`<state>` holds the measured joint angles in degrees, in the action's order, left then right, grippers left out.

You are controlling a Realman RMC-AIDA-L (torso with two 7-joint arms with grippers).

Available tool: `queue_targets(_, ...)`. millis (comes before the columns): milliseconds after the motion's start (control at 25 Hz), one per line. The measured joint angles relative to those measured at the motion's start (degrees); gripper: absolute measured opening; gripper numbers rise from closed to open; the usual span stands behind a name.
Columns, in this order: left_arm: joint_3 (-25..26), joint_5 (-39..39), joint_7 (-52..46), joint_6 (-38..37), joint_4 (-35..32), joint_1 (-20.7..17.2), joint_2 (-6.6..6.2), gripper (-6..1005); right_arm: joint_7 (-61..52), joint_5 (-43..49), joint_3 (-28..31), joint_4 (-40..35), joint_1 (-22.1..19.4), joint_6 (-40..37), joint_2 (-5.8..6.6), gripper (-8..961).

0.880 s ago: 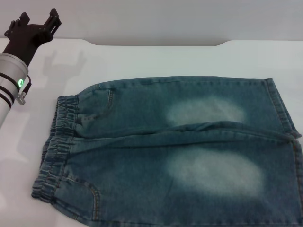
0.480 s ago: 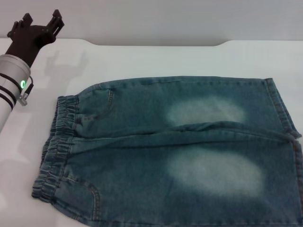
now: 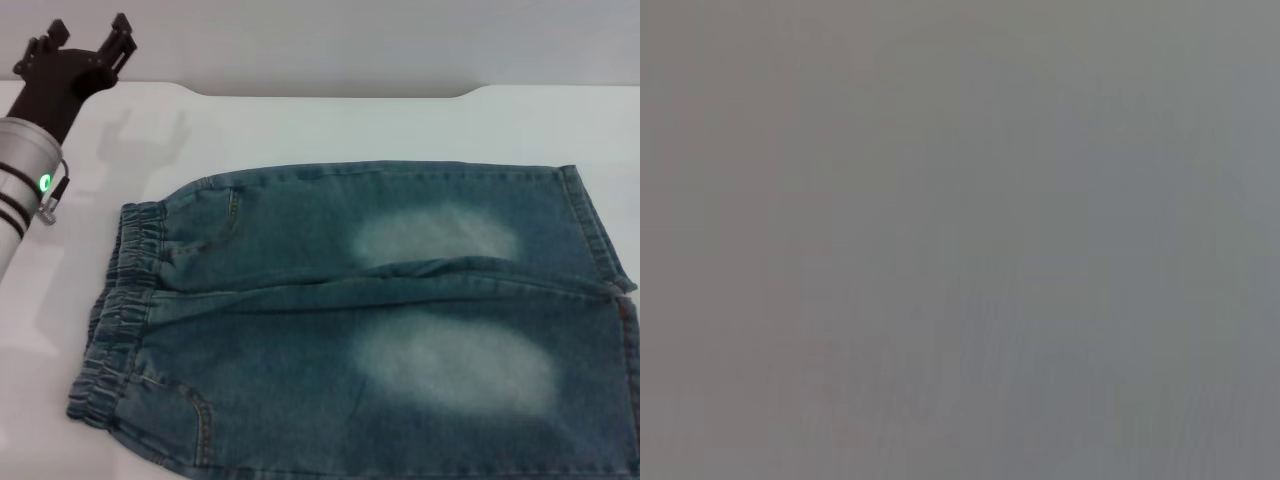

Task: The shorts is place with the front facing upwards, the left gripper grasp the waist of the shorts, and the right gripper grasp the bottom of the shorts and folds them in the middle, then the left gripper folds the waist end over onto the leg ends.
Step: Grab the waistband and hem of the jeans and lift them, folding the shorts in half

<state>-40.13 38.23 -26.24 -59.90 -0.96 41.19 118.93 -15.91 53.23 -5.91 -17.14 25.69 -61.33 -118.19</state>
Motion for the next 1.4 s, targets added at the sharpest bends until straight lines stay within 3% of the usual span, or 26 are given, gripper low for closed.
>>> queue_targets(240,-0.1,0.0,-1.4,-4.6,0.3,-1.1,-0.03,805,0.7,-2.2,-0.3,0.4,-2.7,-6.3,-0.43,577)
queue_targets(360,-1.9,0.2,-7.7,-4.5,0.1,-1.4,-0.36,801,0.4,-2.2,-0.4,0.6,-3.9,-7.7,-0.46,576)
queue_targets(480,-8.4,0.3,-14.5,-4.3,-3.7,-2.4,-0.71,793,-0.2,-2.3,-0.4,1.2,-4.7,-7.8,-0.49,576)
queue_targets(680,-26.0,5.0,-35.5,1.5,-21.5,-6.0,-2.38,782,-0.6,-2.3,-0.1,2.6,-5.1,-7.5,-0.38,577)
queue_targets(720,-28.0,7.2,-39.5,2.4,-24.8,-6.4,-3.1,781,-0.6,-2.3,0.0,2.6,-5.1,-7.3,-0.37,577)
queue_targets(800,-28.0,7.2,-39.5,2.4,-24.8,-6.4,-3.1,779,-0.6,-2.3,0.0,2.6,-5.1,-7.2,-0.36,576)
queue_targets(840,-29.5,10.1,-44.5,2.9,-28.0,-6.6,-3.98,779,-0.6,-2.4,0.0,2.6,-5.1,-7.2,-0.36,576)
queue_targets(880,-29.5,10.1,-44.5,2.9,-28.0,-6.6,-3.98,778,-0.6,-2.4,0.0,2.6,-5.2,-7.2,-0.35,576)
queue_targets(920,-30.7,23.0,-61.5,0.8,-35.5,-5.8,-7.11,777,-0.7,-2.5,0.0,2.6,-5.2,-7.2,-0.33,576)
queue_targets(1000,-30.7,23.0,-61.5,0.8,-35.5,-5.8,-7.11,776,-0.7,-2.5,0.1,2.9,-5.2,-7.1,-0.23,576)
queue_targets(1040,-29.5,34.3,-73.6,-4.4,-40.1,-4.2,-10.18,775,-0.7,-2.5,0.1,3.1,-5.2,-7.1,-0.2,576)
queue_targets(1120,-29.5,34.3,-73.6,-4.4,-40.1,-4.2,-10.18,774,-0.7,-2.5,0.1,3.2,-5.2,-7.0,-0.16,576)
queue_targets(1160,-25.9,45.2,-85.3,-11.5,-44.6,-3.0,-12.37,773,-0.7,-2.5,0.1,3.2,-5.2,-6.8,-0.15,577)
queue_targets(1200,-25.9,45.2,-85.3,-11.5,-44.6,-3.0,-12.37,772,-0.7,-2.5,0.1,3.2,-5.2,-6.7,-0.12,577)
queue_targets(1240,-18.0,60.1,-98.8,-22.4,-52.5,-2.4,-13.75,772,-0.7,-2.5,0.1,3.2,-5.1,-6.6,-0.07,577)
queue_targets(1360,-16.5,63.6,-101.6,-25.1,-54.9,-2.6,-13.87,770,-0.6,-2.5,0.4,3.2,-4.9,-6.5,0.1,576)
queue_targets(1400,-15.0,69.3,-105.5,-29.5,-58.9,-2.9,-13.95,769,-0.6,-2.5,0.8,3.2,-4.8,-6.5,0.14,576)
